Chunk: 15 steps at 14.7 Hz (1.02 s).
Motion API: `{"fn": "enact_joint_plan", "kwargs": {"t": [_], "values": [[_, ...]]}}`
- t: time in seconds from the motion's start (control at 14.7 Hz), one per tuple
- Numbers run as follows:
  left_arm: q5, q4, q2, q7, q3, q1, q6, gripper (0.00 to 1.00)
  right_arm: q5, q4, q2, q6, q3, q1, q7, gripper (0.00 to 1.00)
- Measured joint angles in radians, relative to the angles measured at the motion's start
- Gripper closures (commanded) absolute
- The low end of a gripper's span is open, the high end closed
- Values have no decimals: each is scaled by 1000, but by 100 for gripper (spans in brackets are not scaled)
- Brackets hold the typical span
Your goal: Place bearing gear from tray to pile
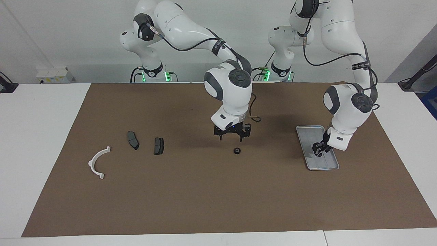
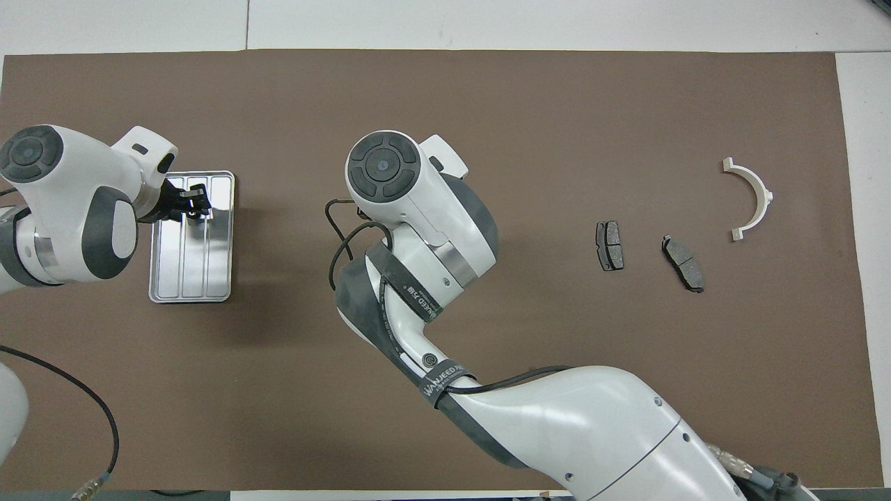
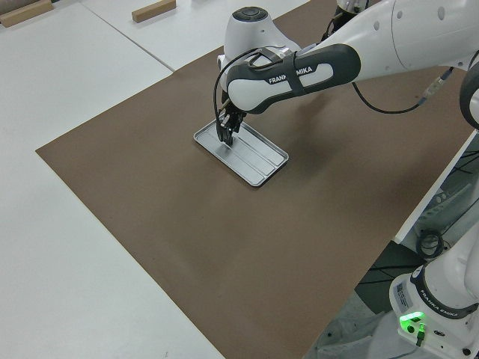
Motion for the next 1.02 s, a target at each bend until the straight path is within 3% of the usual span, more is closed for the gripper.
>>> {"fn": "enact_joint_plan", "kwargs": {"t": [1.02], "values": [[0, -2, 21, 15, -6, 23, 45, 53, 0, -28, 63, 143, 0, 9, 0, 8]]}}
